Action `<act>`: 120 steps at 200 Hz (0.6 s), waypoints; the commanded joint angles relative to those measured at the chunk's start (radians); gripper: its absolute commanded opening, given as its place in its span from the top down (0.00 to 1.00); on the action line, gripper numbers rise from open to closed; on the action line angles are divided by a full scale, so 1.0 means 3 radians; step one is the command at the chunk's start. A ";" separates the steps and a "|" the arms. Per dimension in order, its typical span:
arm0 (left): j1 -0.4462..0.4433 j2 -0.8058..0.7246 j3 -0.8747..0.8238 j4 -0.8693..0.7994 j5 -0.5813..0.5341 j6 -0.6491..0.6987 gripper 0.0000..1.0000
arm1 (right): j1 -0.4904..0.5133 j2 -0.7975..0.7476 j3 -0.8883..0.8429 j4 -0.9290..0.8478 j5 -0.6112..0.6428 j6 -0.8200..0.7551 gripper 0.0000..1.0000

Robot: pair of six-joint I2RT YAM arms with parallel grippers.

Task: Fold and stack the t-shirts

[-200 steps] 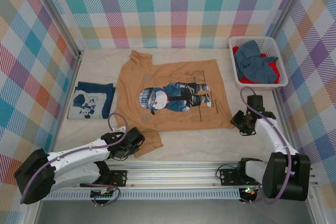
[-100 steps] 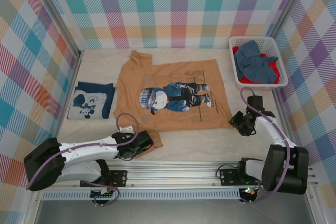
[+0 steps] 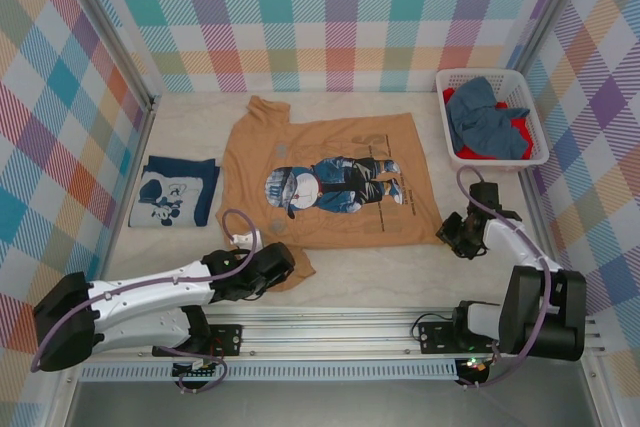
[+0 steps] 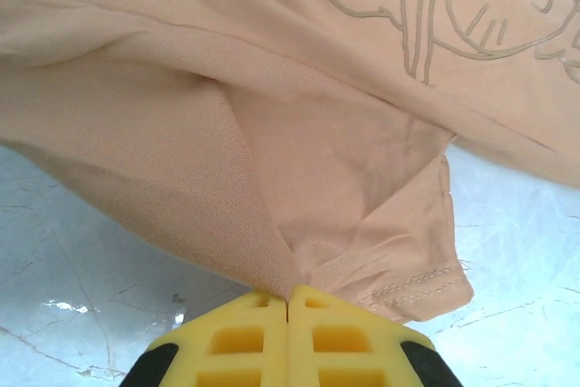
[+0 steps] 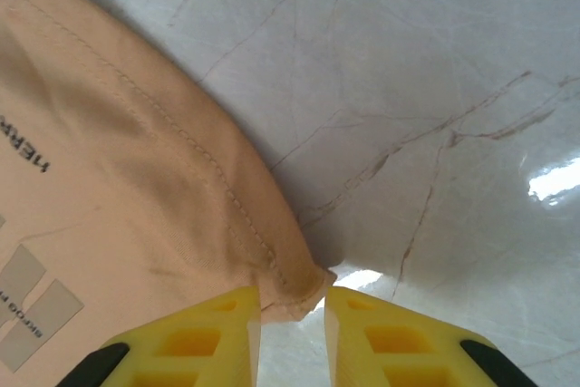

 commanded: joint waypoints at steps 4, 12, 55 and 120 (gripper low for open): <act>-0.0063 -0.0115 0.0041 -0.0174 -0.0074 -0.0035 1.00 | -0.0017 0.0124 -0.0020 0.0101 -0.0076 0.0084 0.76; -0.0063 -0.0151 0.0043 -0.0207 -0.0089 -0.0043 1.00 | -0.0017 0.0152 -0.0008 0.0088 -0.0097 0.0085 0.76; -0.0063 -0.0295 0.0059 -0.0301 -0.0144 -0.0045 1.00 | -0.0021 0.0168 0.0009 0.0069 -0.0029 0.0083 0.74; -0.0068 -0.0590 0.0201 -0.0518 -0.0310 0.0019 1.00 | 0.0028 -0.0064 0.0037 0.0036 0.0008 -0.0019 1.00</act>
